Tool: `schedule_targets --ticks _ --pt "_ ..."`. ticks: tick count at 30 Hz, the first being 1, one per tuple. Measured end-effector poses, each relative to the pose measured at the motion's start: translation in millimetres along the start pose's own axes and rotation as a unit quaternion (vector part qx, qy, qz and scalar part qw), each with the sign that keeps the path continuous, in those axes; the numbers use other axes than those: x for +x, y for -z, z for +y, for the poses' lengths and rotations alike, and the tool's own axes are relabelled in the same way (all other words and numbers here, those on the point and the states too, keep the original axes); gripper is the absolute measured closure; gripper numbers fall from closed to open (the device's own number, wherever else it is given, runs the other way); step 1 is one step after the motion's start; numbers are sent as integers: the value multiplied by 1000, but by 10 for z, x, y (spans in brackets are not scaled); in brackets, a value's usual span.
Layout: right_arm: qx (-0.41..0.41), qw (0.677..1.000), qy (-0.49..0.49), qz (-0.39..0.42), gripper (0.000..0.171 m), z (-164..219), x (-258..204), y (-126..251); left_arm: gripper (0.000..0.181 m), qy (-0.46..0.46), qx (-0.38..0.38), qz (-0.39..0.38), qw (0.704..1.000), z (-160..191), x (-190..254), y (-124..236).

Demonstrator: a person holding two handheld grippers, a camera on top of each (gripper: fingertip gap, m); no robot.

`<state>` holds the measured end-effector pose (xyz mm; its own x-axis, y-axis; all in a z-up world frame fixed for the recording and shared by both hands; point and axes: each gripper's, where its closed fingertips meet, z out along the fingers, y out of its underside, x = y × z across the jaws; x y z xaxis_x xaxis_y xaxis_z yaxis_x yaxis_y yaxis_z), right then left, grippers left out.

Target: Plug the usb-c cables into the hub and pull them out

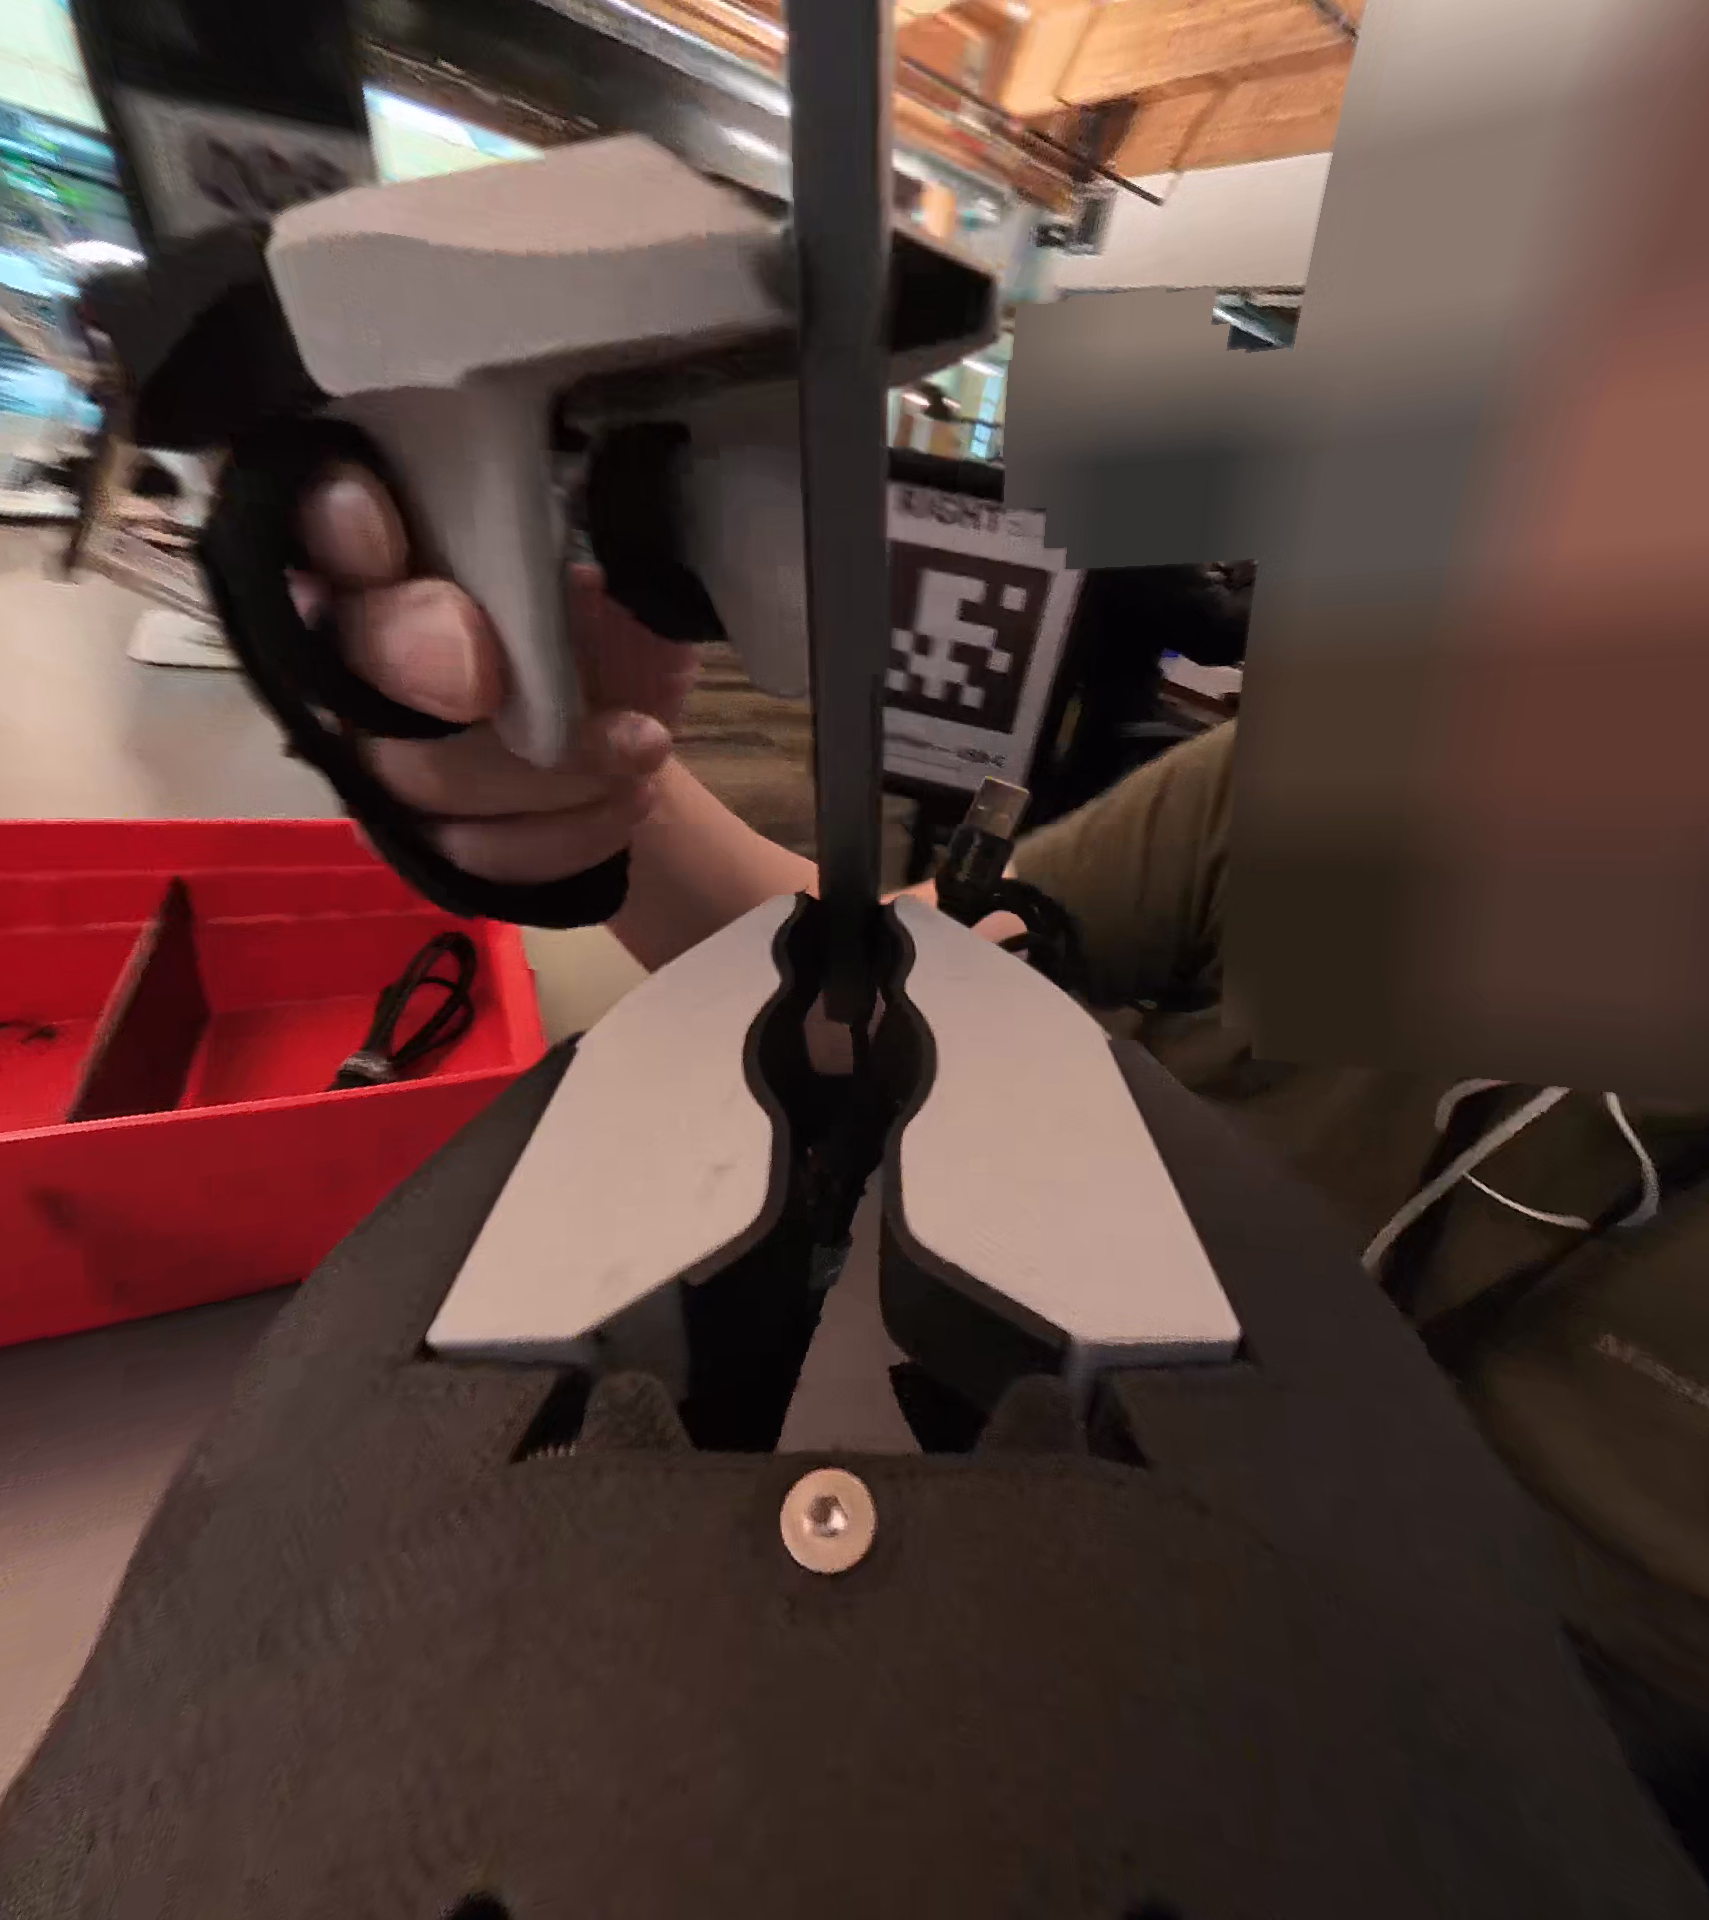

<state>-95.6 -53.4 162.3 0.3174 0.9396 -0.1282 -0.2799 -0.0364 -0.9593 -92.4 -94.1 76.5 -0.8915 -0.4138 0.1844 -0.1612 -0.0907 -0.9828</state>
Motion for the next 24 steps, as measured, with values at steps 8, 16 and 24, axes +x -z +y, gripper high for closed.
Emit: schedule_targets --ticks 8,16,24 --pt "56 941 187 277 138 -367 432 353 172 -43 49 -165 984 -368 -316 570" --pt "-49 958 86 269 141 112 644 103 172 -58 21 -255 965 -381 -469 830" --pt "-86 956 46 276 147 234 687 108 173 -60 12 -268 961 -350 -520 829"
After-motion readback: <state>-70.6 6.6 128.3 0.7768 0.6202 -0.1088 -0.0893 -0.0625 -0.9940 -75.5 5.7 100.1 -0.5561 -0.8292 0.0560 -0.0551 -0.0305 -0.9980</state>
